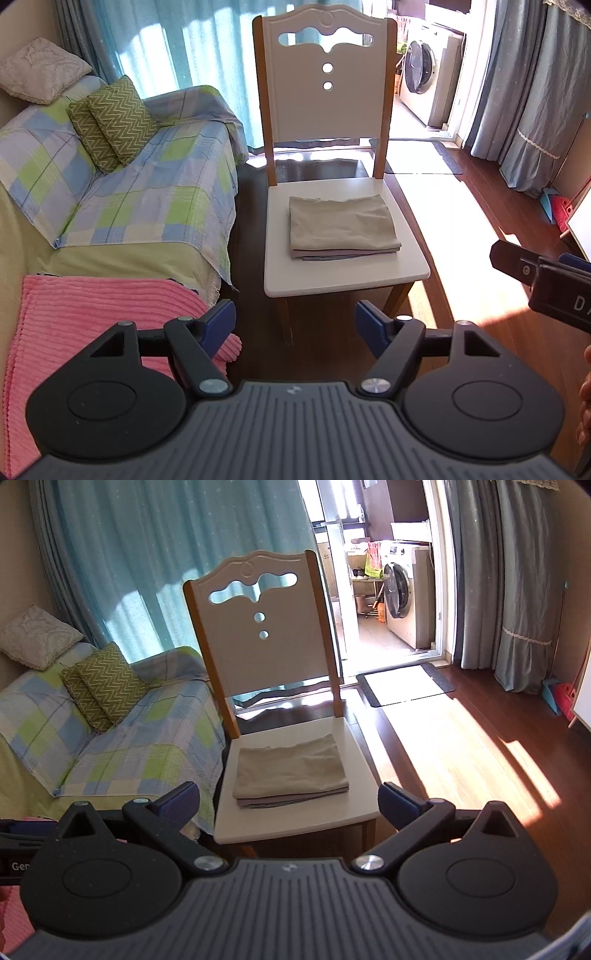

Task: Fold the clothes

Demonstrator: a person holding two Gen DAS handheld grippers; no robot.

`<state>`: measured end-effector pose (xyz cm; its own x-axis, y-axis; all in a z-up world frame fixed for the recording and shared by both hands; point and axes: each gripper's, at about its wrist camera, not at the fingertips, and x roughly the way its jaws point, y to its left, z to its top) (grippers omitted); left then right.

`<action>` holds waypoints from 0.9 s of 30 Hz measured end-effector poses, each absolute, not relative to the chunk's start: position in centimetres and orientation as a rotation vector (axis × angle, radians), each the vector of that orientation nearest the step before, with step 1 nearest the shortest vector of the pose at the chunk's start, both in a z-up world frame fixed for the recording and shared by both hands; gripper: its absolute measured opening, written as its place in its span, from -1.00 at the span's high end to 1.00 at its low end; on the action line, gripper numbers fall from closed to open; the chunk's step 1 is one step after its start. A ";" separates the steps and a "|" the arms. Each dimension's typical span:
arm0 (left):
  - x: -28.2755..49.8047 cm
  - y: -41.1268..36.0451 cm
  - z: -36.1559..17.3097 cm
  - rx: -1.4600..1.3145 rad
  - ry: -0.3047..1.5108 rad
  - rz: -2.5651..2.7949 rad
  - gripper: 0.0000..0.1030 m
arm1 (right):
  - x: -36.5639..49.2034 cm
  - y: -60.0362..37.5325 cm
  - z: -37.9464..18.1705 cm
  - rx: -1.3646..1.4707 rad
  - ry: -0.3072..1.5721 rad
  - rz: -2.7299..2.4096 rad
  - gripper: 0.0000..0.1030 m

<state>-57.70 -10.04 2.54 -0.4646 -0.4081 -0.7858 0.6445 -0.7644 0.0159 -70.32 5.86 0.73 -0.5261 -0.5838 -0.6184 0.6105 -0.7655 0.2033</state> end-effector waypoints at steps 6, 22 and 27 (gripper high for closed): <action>-56.7 -10.1 5.2 1.030 0.371 -2.174 -0.52 | -70.4 5.8 2.4 0.976 0.104 -2.231 -0.98; -59.7 -10.6 8.1 0.896 0.333 -2.173 -0.62 | -72.6 5.4 6.1 0.690 0.271 -2.262 -0.98; -61.1 -10.7 8.4 0.888 0.353 -2.195 -0.62 | -75.2 4.9 5.8 0.708 0.281 -2.216 -0.98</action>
